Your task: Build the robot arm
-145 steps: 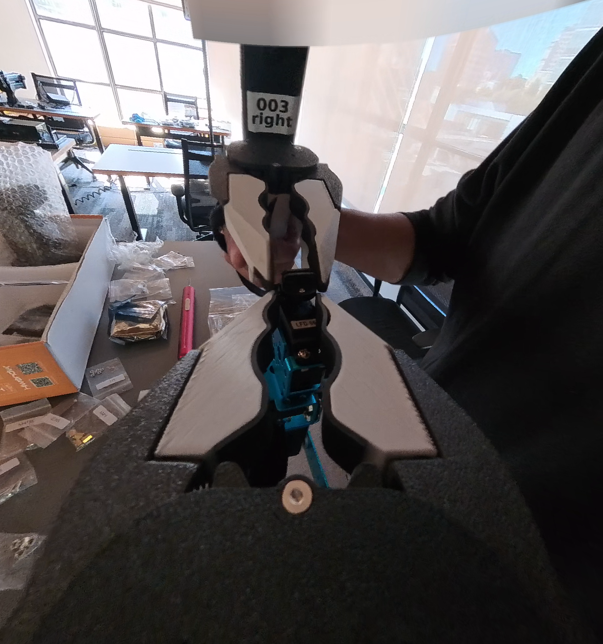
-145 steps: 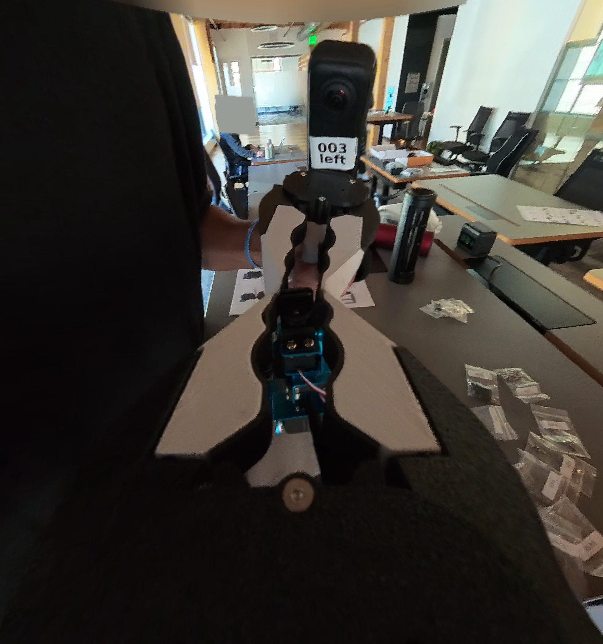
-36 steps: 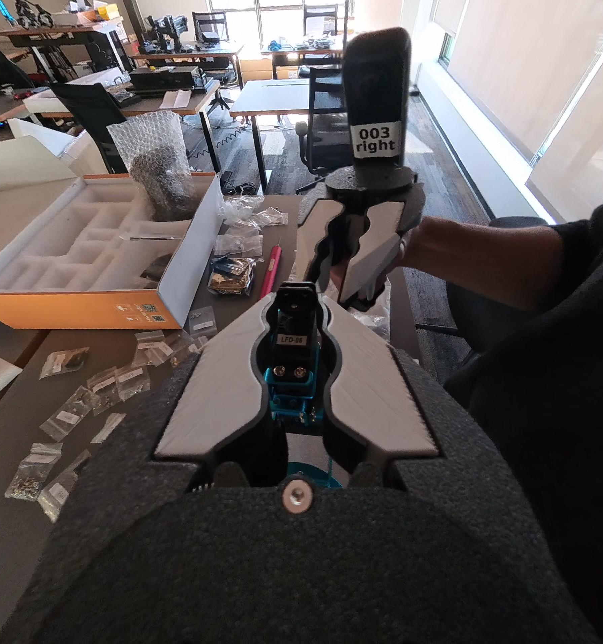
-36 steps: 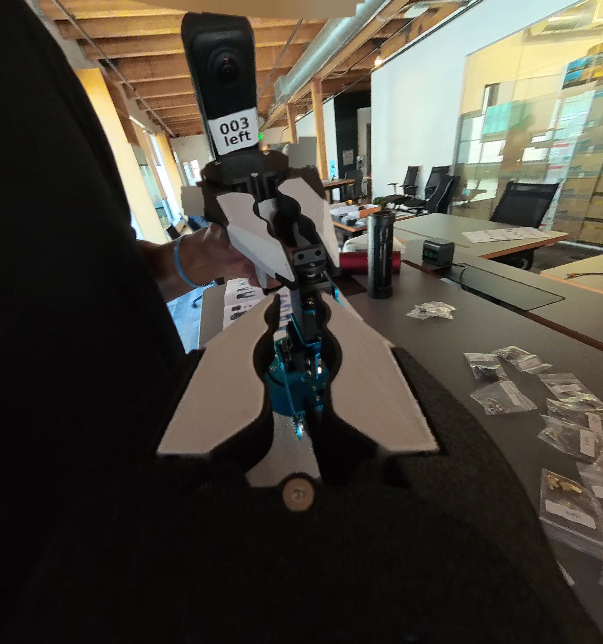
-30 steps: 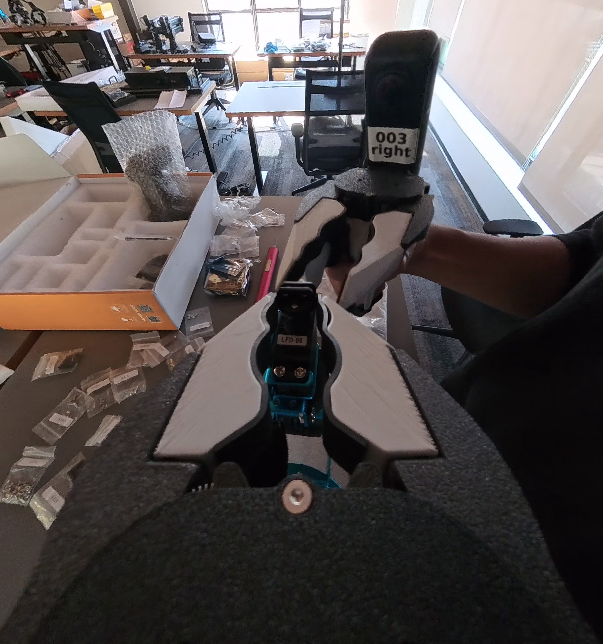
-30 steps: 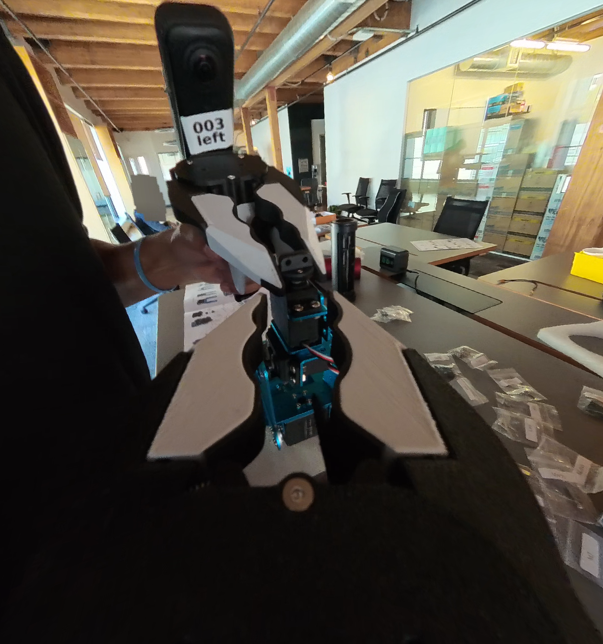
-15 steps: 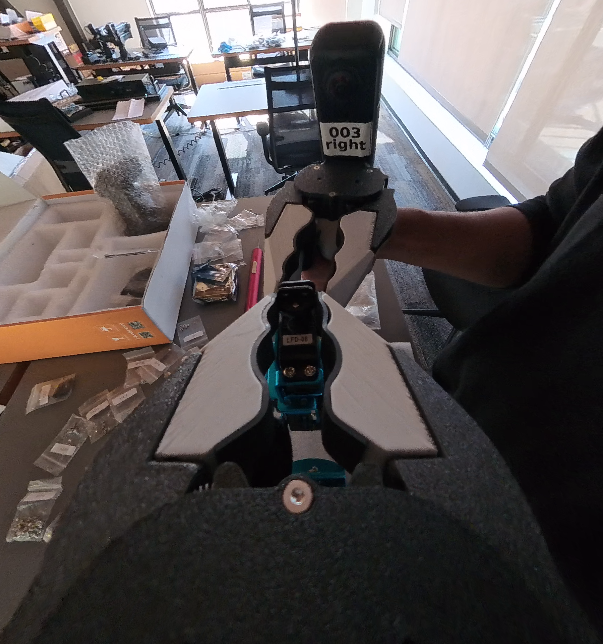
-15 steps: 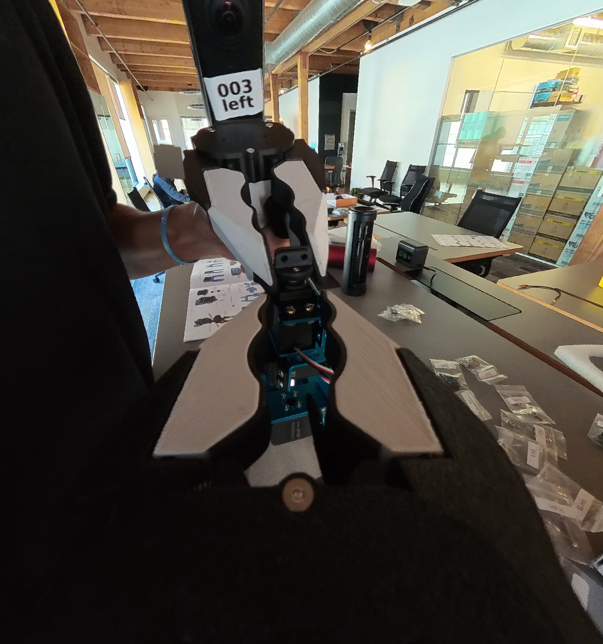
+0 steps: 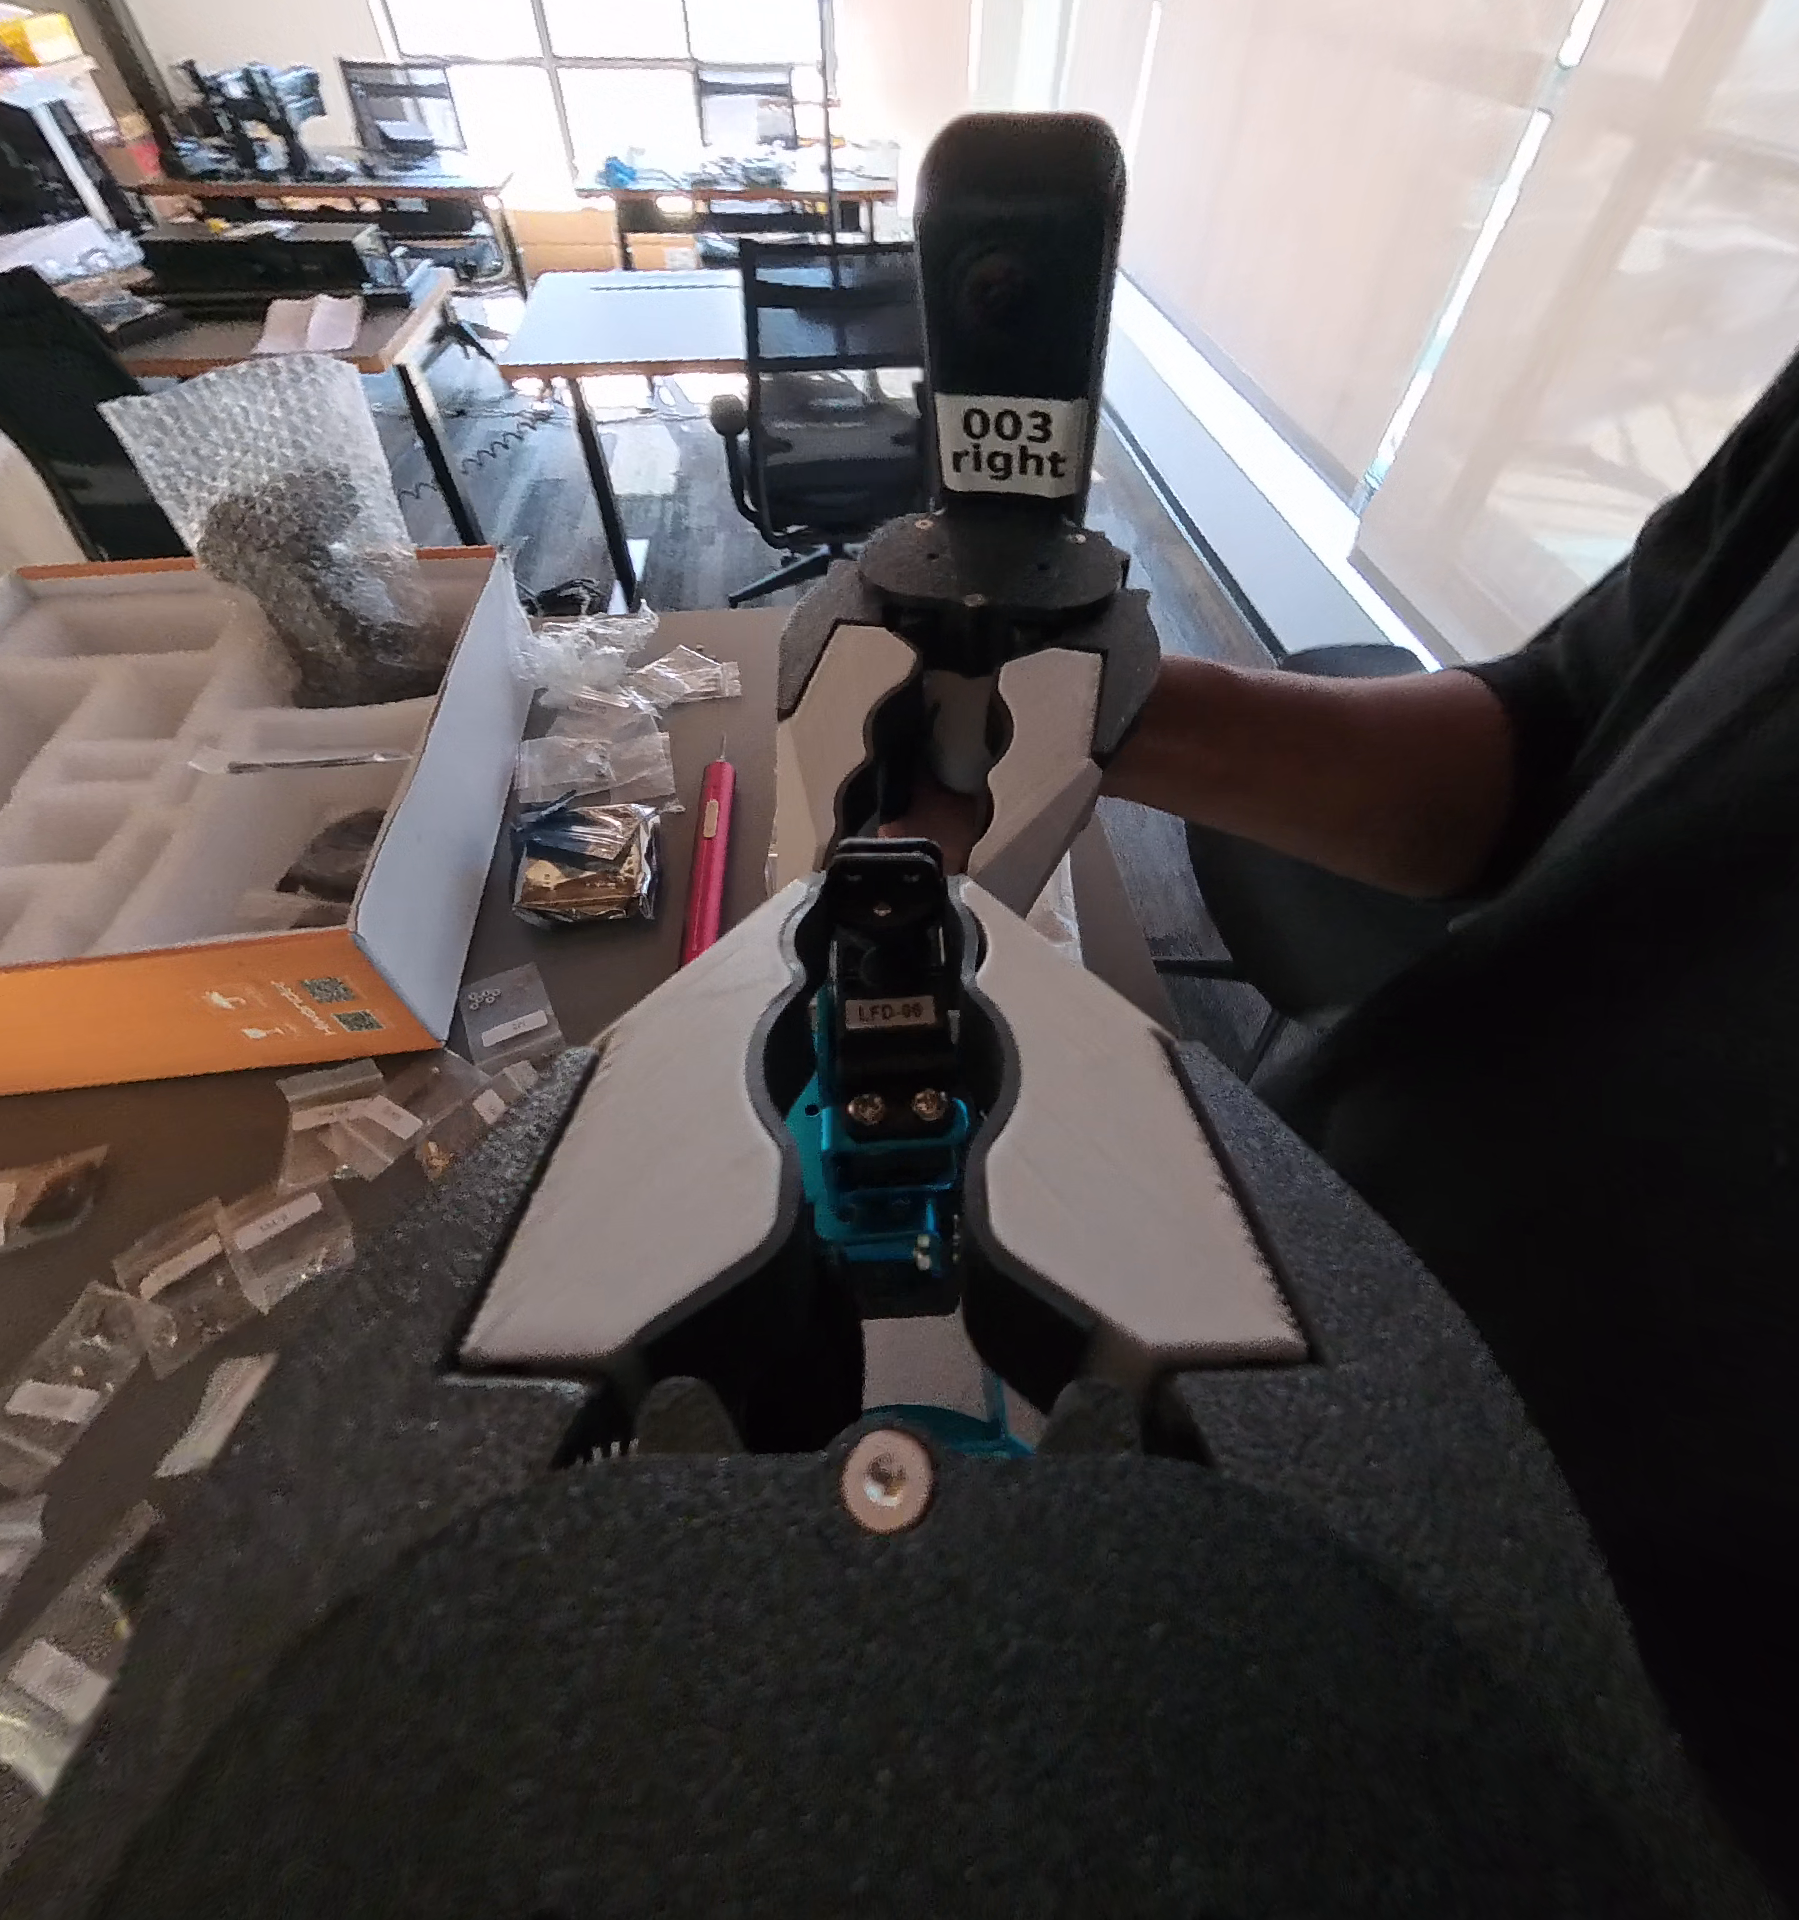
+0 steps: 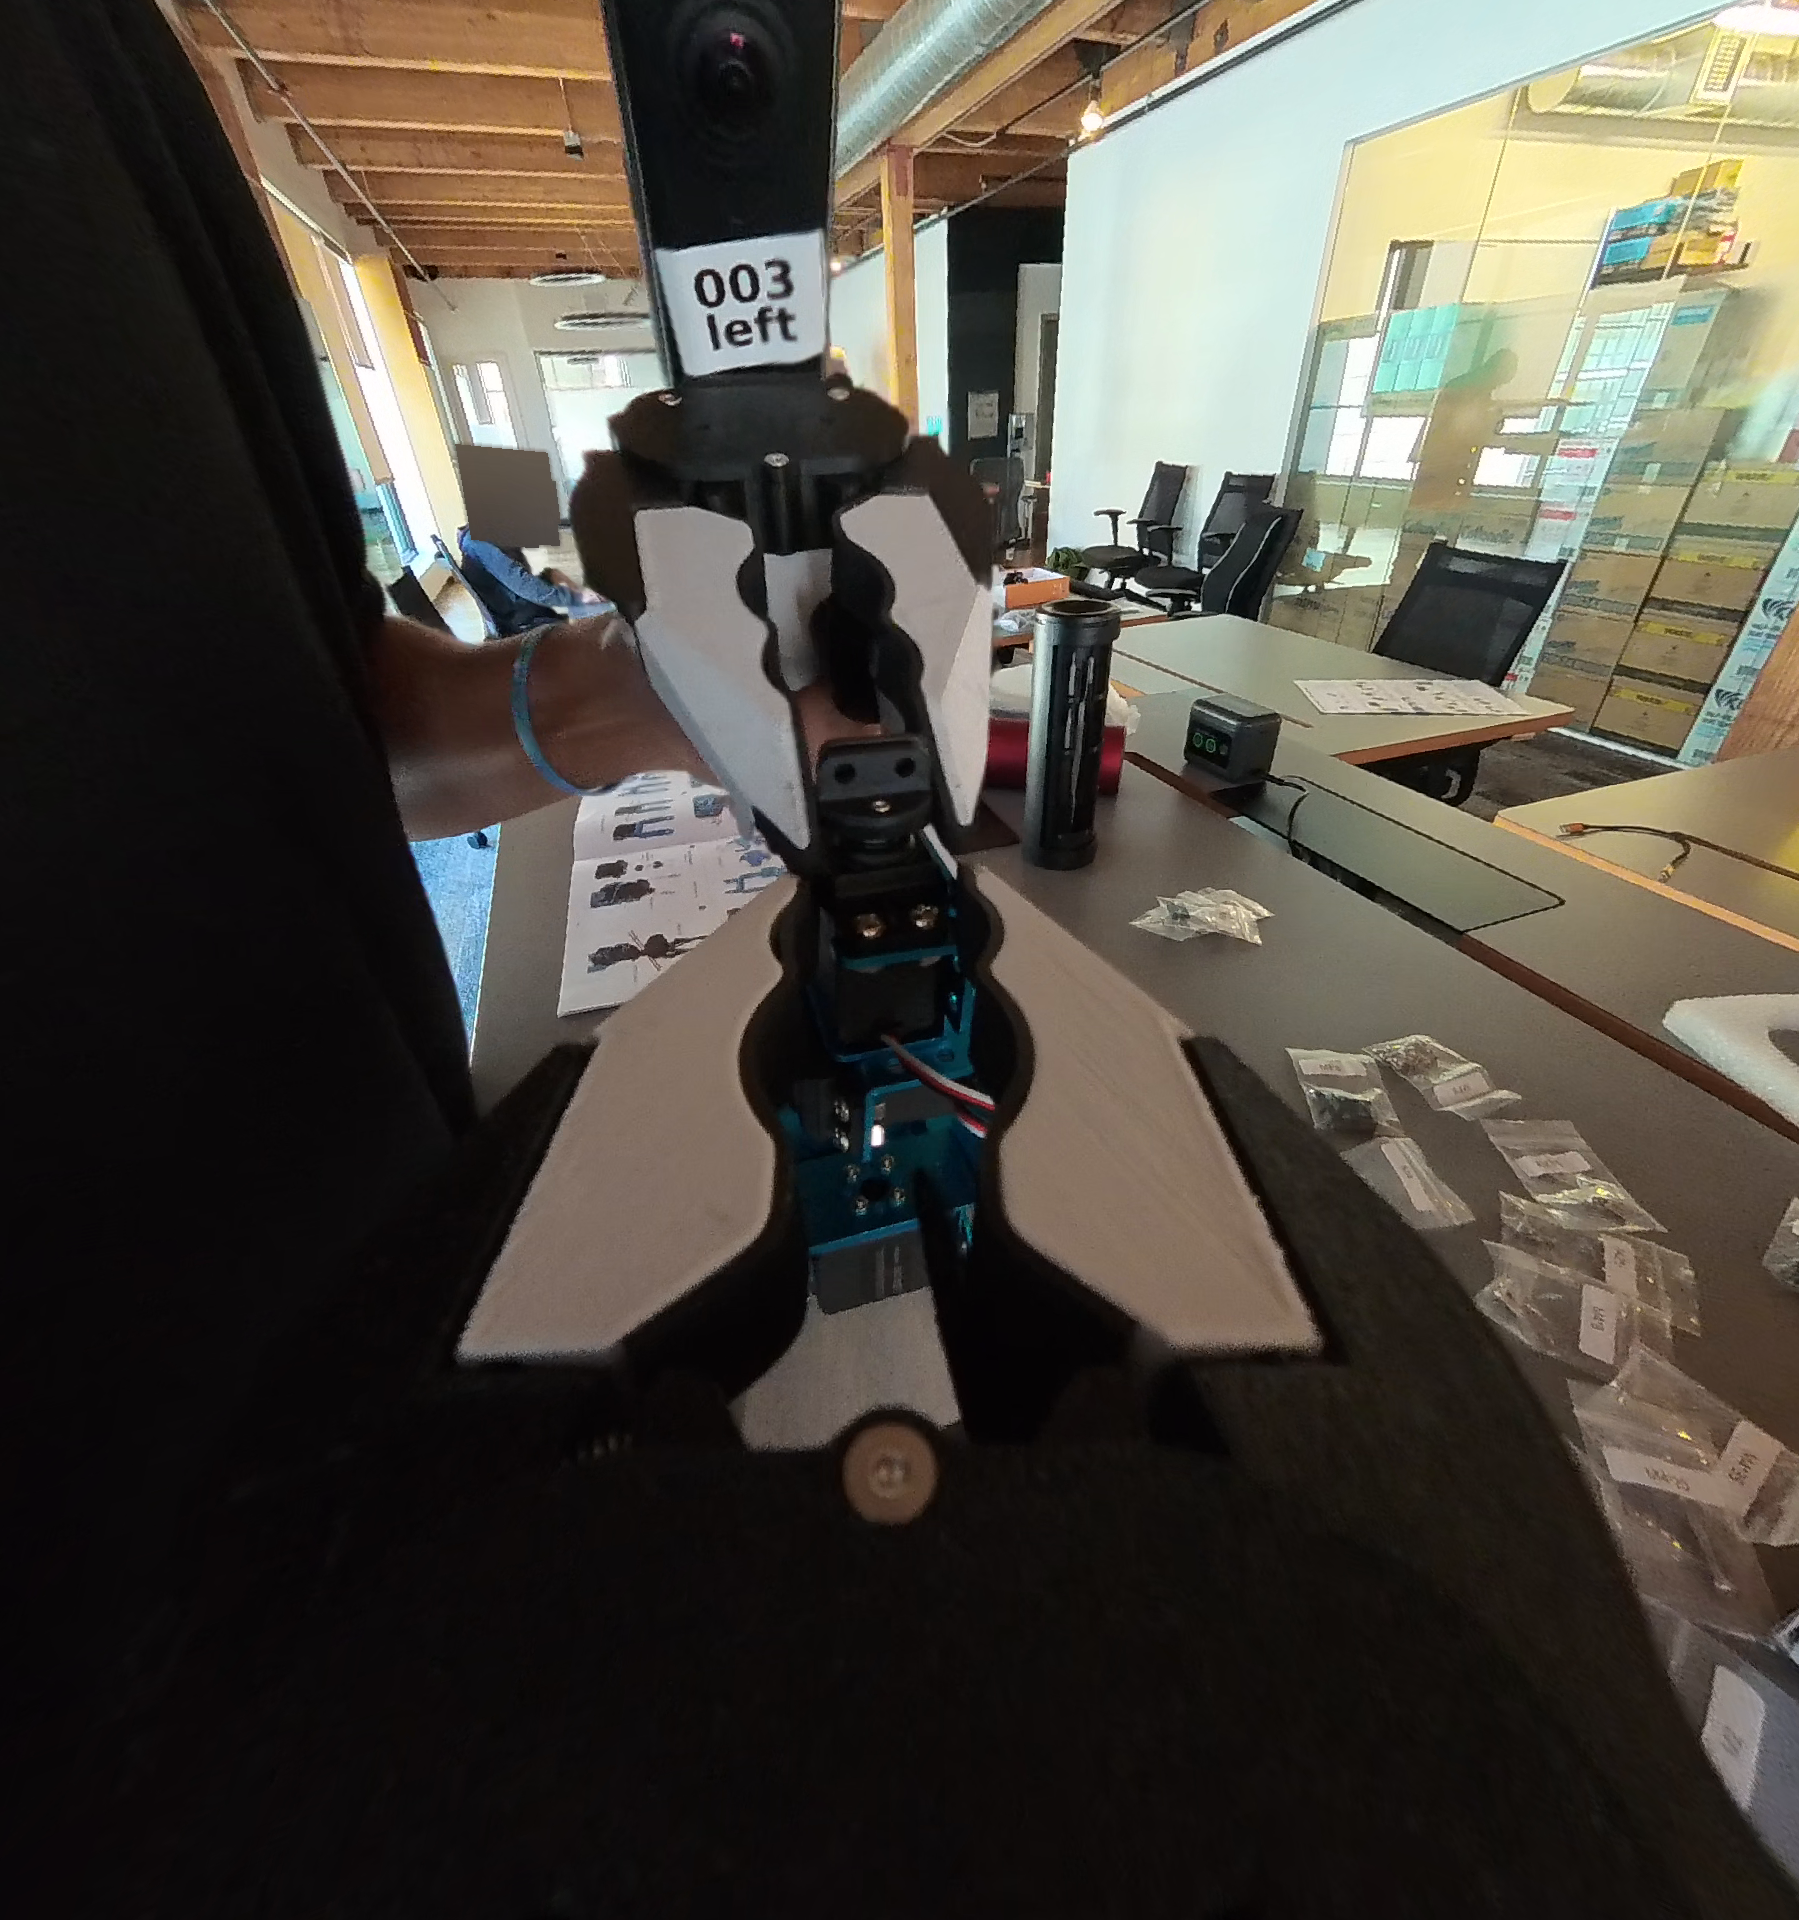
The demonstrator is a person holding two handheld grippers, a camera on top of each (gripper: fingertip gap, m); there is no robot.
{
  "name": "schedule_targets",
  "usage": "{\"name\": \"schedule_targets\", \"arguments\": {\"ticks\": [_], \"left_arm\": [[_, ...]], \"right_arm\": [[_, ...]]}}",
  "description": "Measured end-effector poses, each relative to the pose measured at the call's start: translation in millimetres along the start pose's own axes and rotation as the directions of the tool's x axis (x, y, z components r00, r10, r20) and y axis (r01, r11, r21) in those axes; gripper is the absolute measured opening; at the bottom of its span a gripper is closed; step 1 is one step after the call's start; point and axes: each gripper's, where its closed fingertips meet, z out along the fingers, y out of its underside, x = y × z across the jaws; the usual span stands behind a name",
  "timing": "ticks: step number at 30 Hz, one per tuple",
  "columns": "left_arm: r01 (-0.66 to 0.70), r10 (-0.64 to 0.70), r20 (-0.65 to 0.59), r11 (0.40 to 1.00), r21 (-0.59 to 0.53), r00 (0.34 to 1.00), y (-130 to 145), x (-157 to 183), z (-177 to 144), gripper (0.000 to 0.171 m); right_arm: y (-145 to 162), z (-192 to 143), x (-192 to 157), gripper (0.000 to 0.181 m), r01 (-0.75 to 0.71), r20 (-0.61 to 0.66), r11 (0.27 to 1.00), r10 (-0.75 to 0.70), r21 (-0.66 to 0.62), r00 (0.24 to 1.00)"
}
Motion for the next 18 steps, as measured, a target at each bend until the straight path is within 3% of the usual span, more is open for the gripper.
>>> {"name": "schedule_targets", "arguments": {"ticks": [7,18], "left_arm": [[0.016,-0.028,0.229,0.999,0.051,0.973,-1.7,-3.1,-1.4,0.022],[-0.053,0.051,0.225,0.999,0.001,0.973,-2.5,-1.2,-2.8,0.021]], "right_arm": [[0.1,0.2,-0.2,0.025,0.009,-0.016,1.0,-0.01,-0.012,1.0],[0.1,0.8,-2.4,0.025,0.022,0.004,0.999,-0.022,-0.035,1.0]]}}
